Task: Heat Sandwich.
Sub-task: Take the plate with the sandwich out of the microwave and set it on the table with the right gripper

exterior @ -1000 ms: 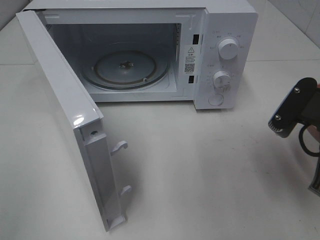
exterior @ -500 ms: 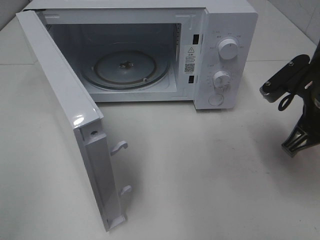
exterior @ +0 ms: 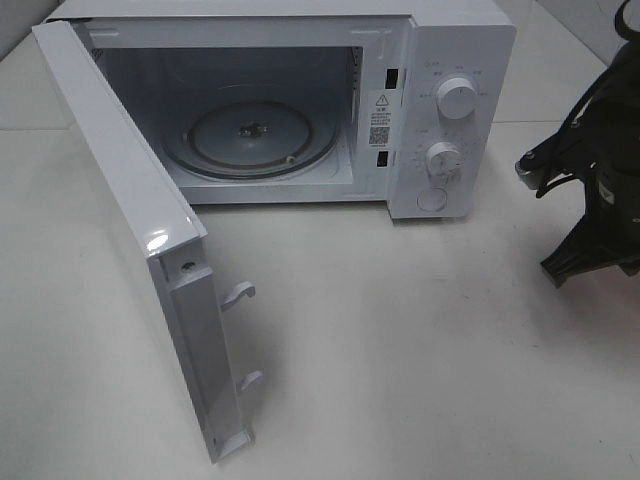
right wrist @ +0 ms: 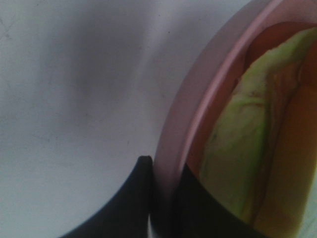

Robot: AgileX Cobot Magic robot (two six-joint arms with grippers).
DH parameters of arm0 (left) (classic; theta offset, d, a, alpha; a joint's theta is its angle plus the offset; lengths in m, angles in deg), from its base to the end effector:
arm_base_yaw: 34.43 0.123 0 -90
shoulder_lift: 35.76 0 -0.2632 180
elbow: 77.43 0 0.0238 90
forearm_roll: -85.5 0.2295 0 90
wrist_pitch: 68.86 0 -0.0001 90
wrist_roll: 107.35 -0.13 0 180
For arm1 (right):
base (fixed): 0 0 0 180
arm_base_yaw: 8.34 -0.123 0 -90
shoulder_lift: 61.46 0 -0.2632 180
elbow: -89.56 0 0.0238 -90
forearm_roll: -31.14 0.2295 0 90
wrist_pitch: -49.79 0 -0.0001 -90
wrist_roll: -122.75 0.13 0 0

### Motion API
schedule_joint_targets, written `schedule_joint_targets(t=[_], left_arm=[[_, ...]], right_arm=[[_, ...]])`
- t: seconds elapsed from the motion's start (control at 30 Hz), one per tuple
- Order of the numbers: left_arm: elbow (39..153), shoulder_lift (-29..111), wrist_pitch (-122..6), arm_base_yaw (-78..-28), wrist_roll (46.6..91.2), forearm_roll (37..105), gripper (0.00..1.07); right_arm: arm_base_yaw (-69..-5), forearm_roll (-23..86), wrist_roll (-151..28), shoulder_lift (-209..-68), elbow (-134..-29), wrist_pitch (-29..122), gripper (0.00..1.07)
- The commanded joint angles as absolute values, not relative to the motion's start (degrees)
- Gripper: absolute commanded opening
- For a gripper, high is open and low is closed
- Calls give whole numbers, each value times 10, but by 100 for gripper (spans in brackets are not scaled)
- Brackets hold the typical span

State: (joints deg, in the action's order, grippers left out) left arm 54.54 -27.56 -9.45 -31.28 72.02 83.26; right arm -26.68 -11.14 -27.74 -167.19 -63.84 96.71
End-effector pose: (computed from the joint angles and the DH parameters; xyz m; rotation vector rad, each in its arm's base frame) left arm 0.0343 -0.0025 0.2516 -0.0431 2.0172 -0.0047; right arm 0.2814 0.0259 0.1277 -0.4479 2.7932 -0.7035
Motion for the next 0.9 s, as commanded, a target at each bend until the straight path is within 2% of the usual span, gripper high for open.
schedule_joint_targets(t=[0.03, 0.9], left_arm=[[544, -290, -95, -312, 719, 830, 101], [544, -290, -95, -312, 719, 830, 101]], right_arm=[[-252, -133, -261, -1698, -643, 958, 1], [-250, -197, -163, -1804, -641, 875, 1]])
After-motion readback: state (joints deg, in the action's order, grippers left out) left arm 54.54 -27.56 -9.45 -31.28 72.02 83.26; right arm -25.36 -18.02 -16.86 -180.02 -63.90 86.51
